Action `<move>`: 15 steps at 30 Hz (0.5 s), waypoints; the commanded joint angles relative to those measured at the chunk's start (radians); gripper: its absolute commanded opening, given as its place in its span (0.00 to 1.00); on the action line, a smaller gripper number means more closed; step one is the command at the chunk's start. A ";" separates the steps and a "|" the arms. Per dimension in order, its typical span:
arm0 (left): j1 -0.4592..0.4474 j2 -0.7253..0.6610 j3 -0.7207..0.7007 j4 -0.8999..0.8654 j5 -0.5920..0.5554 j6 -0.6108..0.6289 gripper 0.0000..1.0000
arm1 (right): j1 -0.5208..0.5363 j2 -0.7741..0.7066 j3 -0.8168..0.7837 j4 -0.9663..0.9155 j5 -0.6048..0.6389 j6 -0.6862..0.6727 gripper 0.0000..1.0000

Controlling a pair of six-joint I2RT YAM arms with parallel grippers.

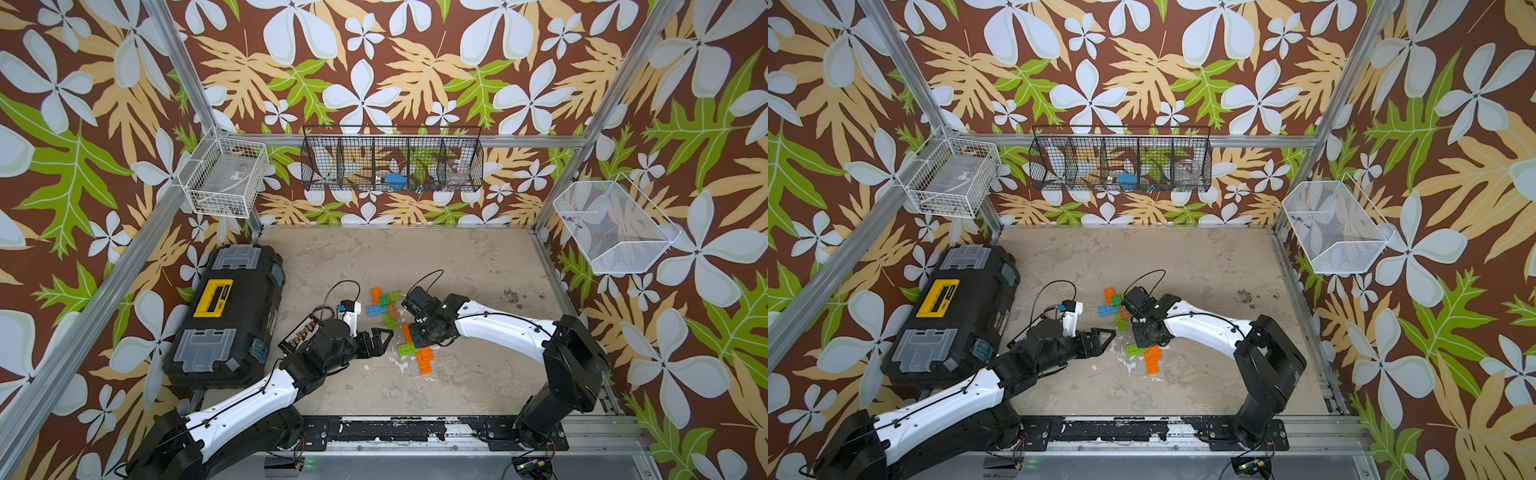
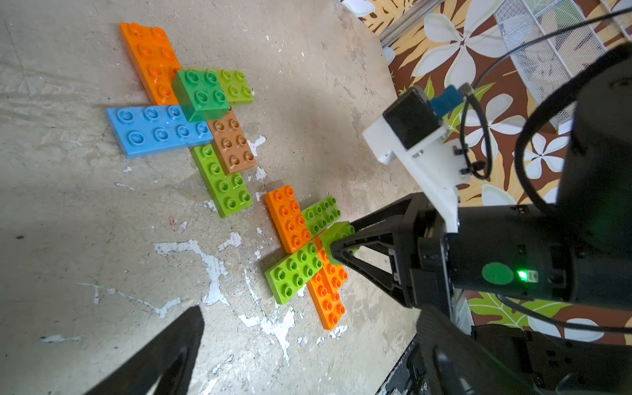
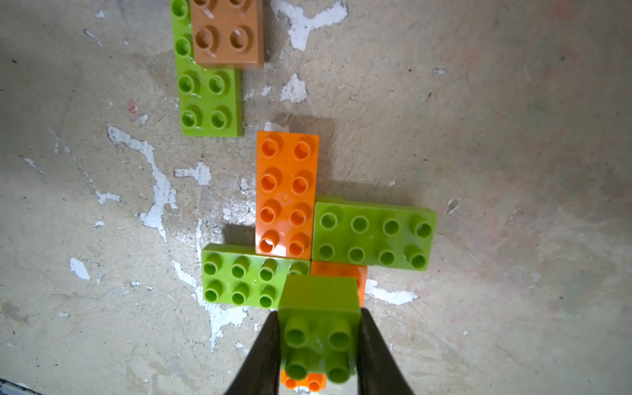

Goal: Assemble a small pinwheel with lego
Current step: Assemble the lego brick with the lego brick.

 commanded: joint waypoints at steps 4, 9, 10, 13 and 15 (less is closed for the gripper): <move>0.000 -0.009 -0.013 0.025 0.024 0.011 0.99 | 0.004 0.026 0.014 0.027 0.015 0.032 0.00; 0.001 -0.013 -0.015 0.023 0.027 0.012 0.99 | 0.004 0.041 0.020 0.039 0.009 0.044 0.00; 0.000 -0.012 -0.014 0.023 0.029 0.012 0.98 | 0.004 0.044 0.022 0.039 0.008 0.046 0.00; 0.002 -0.010 -0.014 0.026 0.035 0.012 0.98 | 0.005 0.053 0.028 0.032 0.015 0.054 0.00; 0.001 -0.009 -0.013 0.026 0.037 0.017 0.98 | 0.004 0.059 0.030 0.029 0.021 0.062 0.00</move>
